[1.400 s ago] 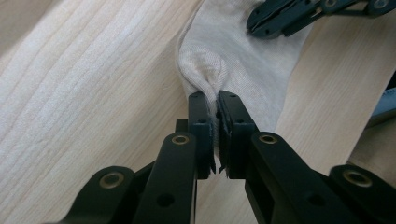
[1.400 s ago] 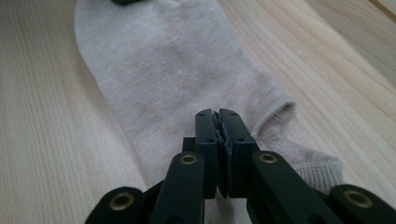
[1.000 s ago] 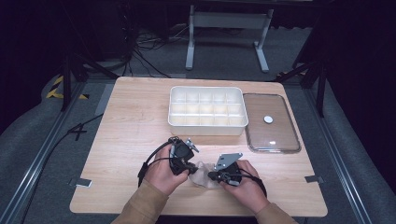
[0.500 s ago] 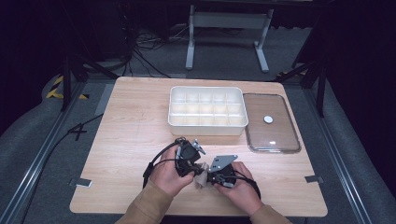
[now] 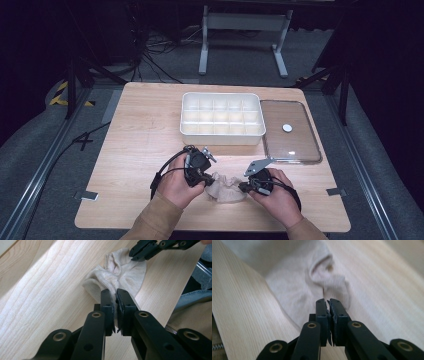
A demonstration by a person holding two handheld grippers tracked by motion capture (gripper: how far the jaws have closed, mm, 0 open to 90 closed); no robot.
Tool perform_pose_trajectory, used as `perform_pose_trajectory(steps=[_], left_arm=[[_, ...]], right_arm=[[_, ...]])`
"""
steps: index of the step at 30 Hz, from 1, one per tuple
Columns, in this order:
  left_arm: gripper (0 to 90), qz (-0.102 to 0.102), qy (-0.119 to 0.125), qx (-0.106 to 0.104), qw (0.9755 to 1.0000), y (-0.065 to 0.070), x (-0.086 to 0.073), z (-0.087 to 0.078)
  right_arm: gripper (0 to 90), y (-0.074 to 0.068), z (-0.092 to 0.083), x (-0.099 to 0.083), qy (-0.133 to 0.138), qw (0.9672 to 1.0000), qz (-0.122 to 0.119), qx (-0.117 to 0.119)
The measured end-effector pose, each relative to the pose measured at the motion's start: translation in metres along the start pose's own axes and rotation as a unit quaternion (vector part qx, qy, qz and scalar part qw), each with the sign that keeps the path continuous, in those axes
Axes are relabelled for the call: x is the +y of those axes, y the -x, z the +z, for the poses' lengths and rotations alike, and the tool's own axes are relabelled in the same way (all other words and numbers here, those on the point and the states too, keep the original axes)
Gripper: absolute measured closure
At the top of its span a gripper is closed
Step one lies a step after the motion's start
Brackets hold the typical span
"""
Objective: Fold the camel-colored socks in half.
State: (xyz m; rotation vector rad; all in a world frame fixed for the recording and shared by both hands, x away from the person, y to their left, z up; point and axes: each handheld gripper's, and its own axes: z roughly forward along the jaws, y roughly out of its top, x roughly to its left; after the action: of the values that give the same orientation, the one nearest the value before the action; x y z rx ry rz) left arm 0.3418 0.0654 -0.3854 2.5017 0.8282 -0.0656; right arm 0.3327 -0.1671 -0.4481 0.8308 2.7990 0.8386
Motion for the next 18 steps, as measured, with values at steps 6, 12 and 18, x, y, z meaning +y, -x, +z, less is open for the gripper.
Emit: perform_pose_trajectory(steps=[6,12,18], left_arm=[[84.3,0.006,0.003,-0.006,1.0,0.003,0.004,0.003],[84.3,0.017,0.007,-0.01,0.9998,0.005,0.008,0.007],[84.3,0.028,0.007,-0.02,0.9994,0.01,0.013,0.015]], right_arm=[[87.8,0.0,0.007,-0.001,0.006,1.0,-0.004,0.006],[88.0,-0.007,0.012,0.003,0.018,0.9994,-0.024,0.014],[88.1,-0.011,0.017,0.004,0.036,0.9985,-0.032,0.027]])
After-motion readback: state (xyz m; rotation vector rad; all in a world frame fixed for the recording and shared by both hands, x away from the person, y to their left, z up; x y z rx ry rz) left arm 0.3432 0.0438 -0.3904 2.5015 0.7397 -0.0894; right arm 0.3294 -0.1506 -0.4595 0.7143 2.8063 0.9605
